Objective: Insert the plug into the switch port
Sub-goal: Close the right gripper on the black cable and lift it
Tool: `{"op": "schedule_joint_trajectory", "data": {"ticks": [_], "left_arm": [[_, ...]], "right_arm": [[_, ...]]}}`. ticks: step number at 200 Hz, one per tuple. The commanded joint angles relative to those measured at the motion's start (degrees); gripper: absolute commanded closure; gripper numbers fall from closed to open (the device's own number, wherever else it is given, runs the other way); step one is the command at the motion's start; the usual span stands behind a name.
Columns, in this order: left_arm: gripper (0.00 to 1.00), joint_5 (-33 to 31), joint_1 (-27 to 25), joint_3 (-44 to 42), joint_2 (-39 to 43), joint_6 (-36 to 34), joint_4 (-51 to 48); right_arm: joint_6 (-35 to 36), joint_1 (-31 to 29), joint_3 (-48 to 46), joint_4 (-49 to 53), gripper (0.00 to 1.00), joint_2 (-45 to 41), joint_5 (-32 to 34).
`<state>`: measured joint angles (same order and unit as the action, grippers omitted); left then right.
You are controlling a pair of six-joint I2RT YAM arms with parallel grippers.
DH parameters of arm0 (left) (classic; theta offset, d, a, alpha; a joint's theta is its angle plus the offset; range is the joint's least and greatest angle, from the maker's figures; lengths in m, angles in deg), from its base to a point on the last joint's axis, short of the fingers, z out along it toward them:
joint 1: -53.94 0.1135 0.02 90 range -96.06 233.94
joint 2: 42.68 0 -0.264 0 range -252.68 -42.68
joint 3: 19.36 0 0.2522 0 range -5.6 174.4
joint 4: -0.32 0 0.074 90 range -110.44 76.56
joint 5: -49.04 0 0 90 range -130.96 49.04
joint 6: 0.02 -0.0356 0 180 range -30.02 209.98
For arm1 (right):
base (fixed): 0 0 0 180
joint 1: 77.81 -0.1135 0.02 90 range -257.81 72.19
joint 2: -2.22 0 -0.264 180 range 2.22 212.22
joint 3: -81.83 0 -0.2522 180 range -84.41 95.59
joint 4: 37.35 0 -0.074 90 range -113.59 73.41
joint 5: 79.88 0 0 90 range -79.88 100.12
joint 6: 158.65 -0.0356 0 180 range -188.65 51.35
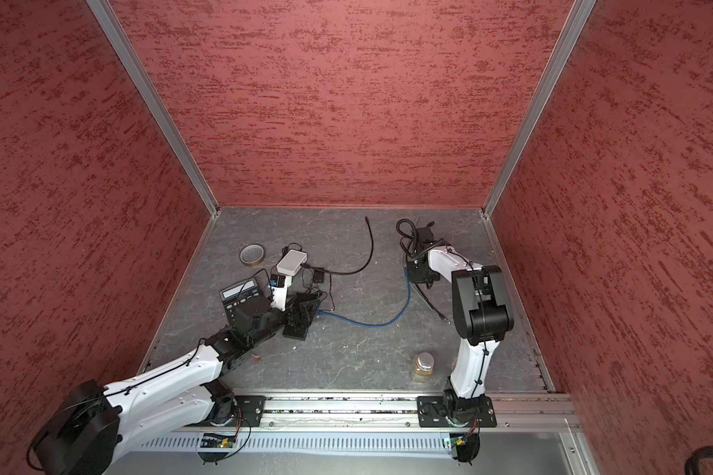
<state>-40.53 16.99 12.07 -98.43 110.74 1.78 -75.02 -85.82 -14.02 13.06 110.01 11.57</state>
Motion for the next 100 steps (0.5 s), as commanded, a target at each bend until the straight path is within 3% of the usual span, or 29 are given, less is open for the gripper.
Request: {"op": "schedule_joint_trajectory", "data": {"ticks": [1,84,100], "left_arm": [[0.00,0.8,-0.4,0.5,0.9,0.2,0.1],[0.00,0.4,-1.4,0.5,2.3,0.8,-0.8],[0.00,0.4,-1.5,0.5,2.3,0.7,-0.8]], "right_arm": [[0.2,0.2,-1.4,0.1,0.75,-2.3,0.8],[0.5,0.3,-5.1,-0.6,0.75,-3.5,1.5],[0.8,0.2,-5.3,-0.7,0.83,-3.3,2.3]]}}
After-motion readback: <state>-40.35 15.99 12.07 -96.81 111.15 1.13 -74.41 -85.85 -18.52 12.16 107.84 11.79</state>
